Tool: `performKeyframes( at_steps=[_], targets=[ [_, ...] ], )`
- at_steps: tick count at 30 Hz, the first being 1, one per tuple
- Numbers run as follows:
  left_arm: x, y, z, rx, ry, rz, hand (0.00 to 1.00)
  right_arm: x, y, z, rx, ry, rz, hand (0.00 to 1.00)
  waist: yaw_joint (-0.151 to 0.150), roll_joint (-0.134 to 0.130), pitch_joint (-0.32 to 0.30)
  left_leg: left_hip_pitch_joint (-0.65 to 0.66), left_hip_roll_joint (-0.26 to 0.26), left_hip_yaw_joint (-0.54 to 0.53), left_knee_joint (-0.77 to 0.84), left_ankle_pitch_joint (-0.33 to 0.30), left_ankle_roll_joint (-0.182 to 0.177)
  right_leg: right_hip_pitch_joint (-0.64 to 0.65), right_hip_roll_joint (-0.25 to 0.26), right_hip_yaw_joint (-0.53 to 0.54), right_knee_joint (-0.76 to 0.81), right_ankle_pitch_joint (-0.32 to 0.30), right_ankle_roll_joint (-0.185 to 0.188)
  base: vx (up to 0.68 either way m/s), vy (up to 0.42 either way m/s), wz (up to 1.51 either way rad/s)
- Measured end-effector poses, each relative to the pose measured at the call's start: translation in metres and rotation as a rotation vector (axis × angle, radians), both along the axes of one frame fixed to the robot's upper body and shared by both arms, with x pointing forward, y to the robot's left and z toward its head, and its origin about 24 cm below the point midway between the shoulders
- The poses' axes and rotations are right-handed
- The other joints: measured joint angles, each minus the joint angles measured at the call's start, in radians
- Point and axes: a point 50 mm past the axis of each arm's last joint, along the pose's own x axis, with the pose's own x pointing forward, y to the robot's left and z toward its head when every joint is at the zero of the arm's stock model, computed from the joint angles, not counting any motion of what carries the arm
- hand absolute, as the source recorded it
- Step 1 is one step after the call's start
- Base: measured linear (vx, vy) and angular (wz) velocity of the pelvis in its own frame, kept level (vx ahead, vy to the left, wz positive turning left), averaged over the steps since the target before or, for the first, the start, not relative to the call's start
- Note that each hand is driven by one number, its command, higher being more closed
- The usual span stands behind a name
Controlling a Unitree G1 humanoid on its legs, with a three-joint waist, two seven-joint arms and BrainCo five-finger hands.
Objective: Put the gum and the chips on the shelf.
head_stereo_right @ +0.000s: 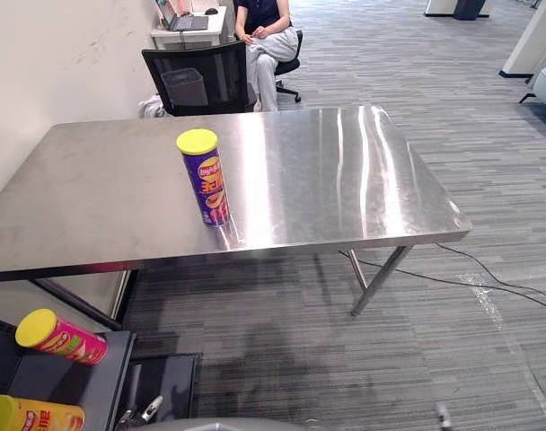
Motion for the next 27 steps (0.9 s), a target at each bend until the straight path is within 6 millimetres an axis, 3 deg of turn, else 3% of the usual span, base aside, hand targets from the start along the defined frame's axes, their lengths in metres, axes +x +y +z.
performKeyframes(
  at_steps=[3, 4, 8, 10, 11, 14, 16, 21, 27],
  targets=[
    [0.004, 0.002, 0.003, 0.007, -0.026, 0.005, 0.0, 0.031, -0.028, 0.046, -0.197, -0.123, 0.013, 0.0, 0.008, -0.008, 0.002, 0.0, -0.008, 0.0, 0.0, -0.002, 0.004, -0.003, -0.008, 0.002, 0.001, 0.002, 0.002, 0.0, 0.046, -0.02],
    [0.005, 0.004, 0.004, 0.012, -0.039, 0.014, 0.0, 0.051, -0.038, 0.078, -0.329, -0.197, 0.047, 0.0, 0.009, -0.01, 0.001, -0.004, -0.011, 0.0, 0.0, -0.003, 0.006, -0.01, -0.013, 0.004, 0.003, 0.002, 0.003, -0.03, 0.045, -0.04],
    [0.001, 0.006, 0.005, 0.017, -0.035, 0.025, 0.0, 0.08, -0.039, 0.132, -0.544, -0.315, 0.146, 0.0, 0.01, -0.011, 0.001, -0.005, -0.016, -0.001, 0.0, -0.005, 0.009, -0.013, -0.016, 0.005, 0.004, 0.002, 0.004, -0.01, 0.01, -0.01],
    [-0.004, 0.007, 0.006, 0.027, -0.025, 0.007, 0.0, 0.092, -0.031, 0.167, -0.684, -0.398, 0.223, 0.0, 0.008, -0.011, 0.001, -0.007, -0.018, -0.001, 0.0, -0.006, 0.011, -0.015, -0.017, 0.005, 0.004, 0.002, 0.004, 0.0, 0.0, 0.0],
    [-0.005, 0.007, 0.006, 0.028, -0.022, 0.003, 0.0, 0.094, -0.028, 0.176, -0.712, -0.423, 0.244, 0.0, 0.008, -0.011, 0.001, -0.008, -0.018, -0.002, 0.0, -0.006, 0.011, -0.016, -0.017, 0.005, 0.004, 0.002, 0.004, 0.0, 0.0, 0.0],
    [-0.006, 0.007, 0.006, 0.022, -0.027, 0.015, 0.0, 0.111, 0.004, 0.222, -0.868, -0.592, 0.428, 0.0, 0.001, -0.017, -0.006, -0.026, -0.016, -0.001, 0.001, -0.006, 0.012, -0.035, -0.015, 0.006, 0.003, 0.003, 0.004, 0.01, -0.001, -0.01],
    [-0.004, 0.006, 0.007, 0.019, -0.044, 0.027, 0.0, 0.124, 0.03, 0.24, -0.942, -0.657, 0.583, 0.0, -0.002, -0.027, -0.01, -0.026, -0.015, -0.001, 0.002, -0.007, 0.012, -0.034, -0.014, 0.006, 0.002, 0.003, 0.004, 0.02, -0.003, -0.01],
    [0.003, 0.009, 0.01, 0.03, -0.077, 0.023, 0.0, 0.152, 0.068, 0.246, -0.915, -0.755, 0.918, 0.0, 0.009, -0.05, -0.017, -0.027, -0.017, -0.002, 0.003, -0.01, 0.016, -0.032, -0.016, 0.003, 0.001, 0.003, 0.004, 0.03, 0.005, 0.01],
    [0.006, 0.007, 0.01, 0.032, -0.087, 0.021, 0.0, 0.178, 0.115, 0.223, -0.698, -0.803, 1.325, 0.0, 0.019, -0.05, -0.017, -0.036, -0.029, -0.038, 0.017, -0.011, 0.019, -0.012, -0.029, -0.031, 0.001, 0.003, 0.005, 0.01, 0.017, 0.17]
  ],
)
